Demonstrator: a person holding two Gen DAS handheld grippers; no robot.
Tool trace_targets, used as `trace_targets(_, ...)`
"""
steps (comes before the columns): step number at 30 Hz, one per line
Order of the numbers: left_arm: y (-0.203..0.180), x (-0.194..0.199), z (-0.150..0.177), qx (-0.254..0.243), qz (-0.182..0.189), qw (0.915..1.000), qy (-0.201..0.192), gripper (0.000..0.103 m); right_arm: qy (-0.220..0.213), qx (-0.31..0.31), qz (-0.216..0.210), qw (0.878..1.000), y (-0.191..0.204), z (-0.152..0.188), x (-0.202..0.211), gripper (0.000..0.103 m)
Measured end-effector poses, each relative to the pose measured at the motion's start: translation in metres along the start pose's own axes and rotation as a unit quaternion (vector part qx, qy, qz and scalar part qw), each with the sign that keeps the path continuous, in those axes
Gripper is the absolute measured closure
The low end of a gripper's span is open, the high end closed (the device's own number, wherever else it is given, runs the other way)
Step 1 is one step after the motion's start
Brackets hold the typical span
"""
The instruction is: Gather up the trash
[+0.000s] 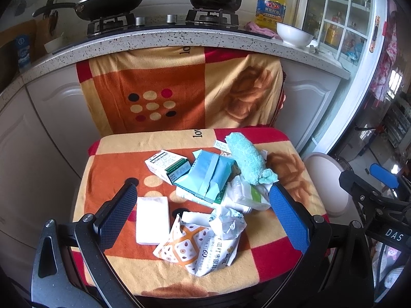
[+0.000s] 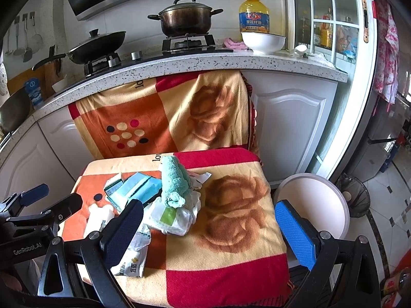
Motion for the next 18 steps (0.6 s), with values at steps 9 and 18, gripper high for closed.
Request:
trace_targets(9, -0.0017, -0.0014, 0.0026, -0.007, 0.000, 1.0000, 0.004, 0.001, 0.005, -0.009, -0.013, 1.000, 0.0002, -0.0014, -0.0016, 0.001)
trace_targets(18, -0.0023, -0.0023, 0.0046, -0.009, -0.001, 0.9999, 0.005, 0.001, 0.010, -0.012, -0.017, 1.000, 0.0004, -0.0012, -0.0018, 0.001)
Point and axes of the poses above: each gripper's, at about its wrist camera, not at the fingertips, and x roughly against the way its jaws point, y to its left, z to its underside, the point moved 4 cm from there along -x, roughly the way its jaws point, and after that the axes turned 8 degrees about y, right-handed, at the moved point
